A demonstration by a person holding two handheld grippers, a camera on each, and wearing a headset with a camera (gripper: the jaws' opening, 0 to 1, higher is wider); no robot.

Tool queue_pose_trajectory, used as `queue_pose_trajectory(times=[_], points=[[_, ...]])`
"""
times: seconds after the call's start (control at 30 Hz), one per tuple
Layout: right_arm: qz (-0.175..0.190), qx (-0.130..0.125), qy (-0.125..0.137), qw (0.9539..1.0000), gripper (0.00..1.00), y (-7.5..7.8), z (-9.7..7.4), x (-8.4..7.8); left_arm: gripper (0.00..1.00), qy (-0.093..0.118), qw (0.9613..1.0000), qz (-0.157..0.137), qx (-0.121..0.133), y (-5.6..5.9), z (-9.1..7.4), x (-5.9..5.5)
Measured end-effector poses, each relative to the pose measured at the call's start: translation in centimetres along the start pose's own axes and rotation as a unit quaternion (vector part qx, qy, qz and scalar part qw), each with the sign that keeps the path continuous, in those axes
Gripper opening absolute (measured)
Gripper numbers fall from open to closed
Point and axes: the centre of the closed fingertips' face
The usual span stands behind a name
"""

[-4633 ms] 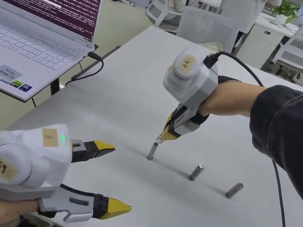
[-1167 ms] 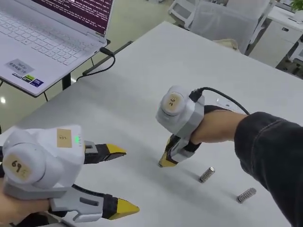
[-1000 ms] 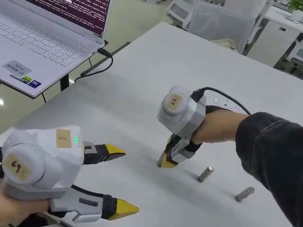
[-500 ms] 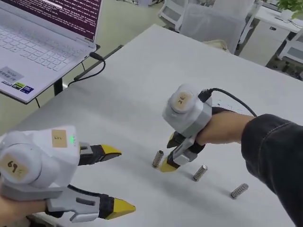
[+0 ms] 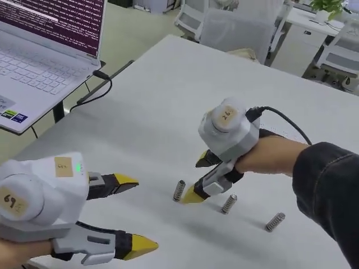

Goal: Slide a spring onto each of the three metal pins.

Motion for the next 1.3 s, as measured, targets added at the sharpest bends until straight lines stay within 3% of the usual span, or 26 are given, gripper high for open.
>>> queue_pose_trajectory(times=[0.37,0.8,1.13,1.3], points=[[0.027,-0.025,0.065,0.9972,0.57,-0.7,-2.8,-0.3,0.59,0.003,1.0,-0.006,0.002,-0.2,0.3,0.6],[0.059,-0.066,0.139,0.9863,0.59,-1.5,-6.4,-1.5,0.59,0.003,0.9999,-0.01,-0.002,0.2,0.7,1.2],[0.083,-0.11,0.197,0.9707,0.61,-2.6,-9.2,-2.9,0.59,0.006,0.9999,-0.013,-0.006,0.3,1.0,1.6],[0.101,-0.135,0.23,0.9586,0.6,-3.0,-10.8,-4.1,0.6,0.007,0.9998,-0.014,-0.008,0.5,1.2,1.8]])
Point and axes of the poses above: the centre of the closed fingertips' face, and the gripper's own axes: z roughly forward along the fingers, y roughly to its right, x roughly out of its top, and after that the axes turned 8 degrees about x, right-handed
